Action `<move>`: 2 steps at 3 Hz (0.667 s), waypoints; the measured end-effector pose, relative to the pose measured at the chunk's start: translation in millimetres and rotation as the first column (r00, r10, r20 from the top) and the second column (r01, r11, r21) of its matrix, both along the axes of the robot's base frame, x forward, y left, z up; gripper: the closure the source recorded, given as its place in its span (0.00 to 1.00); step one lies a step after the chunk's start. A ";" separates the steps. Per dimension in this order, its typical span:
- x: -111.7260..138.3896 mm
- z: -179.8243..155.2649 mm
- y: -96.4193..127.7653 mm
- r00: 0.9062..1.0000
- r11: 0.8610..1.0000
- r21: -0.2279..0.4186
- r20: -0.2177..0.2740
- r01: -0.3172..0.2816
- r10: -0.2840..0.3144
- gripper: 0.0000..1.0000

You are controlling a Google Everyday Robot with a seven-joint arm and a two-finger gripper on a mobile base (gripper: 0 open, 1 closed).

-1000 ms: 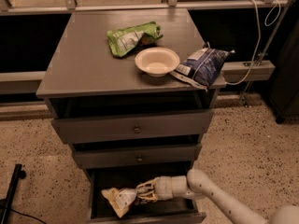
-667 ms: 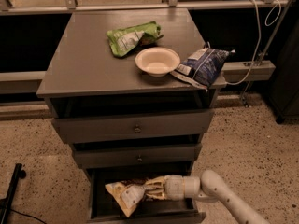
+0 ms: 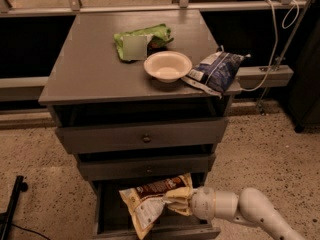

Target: Pick brown chip bag from bottom drawer and place on counter

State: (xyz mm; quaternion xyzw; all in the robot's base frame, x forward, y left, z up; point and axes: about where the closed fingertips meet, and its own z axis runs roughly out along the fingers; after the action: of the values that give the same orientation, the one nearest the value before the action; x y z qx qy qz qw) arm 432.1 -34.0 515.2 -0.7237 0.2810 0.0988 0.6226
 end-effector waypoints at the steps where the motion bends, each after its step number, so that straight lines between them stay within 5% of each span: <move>1: -20.4 54.9 -5.1 0.987 0.989 -0.122 0.144 0.088 -0.070 1.00; 2: -13.9 106.1 -10.2 0.965 0.937 -0.292 0.232 0.192 -0.125 1.00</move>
Offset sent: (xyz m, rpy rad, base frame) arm -0.0111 -0.0204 0.1553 -0.4825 -0.2906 -0.2430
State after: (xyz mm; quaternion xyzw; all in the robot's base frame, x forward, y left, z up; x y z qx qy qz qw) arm 418.2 -44.2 621.3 -0.7939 0.2835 -0.0744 0.5327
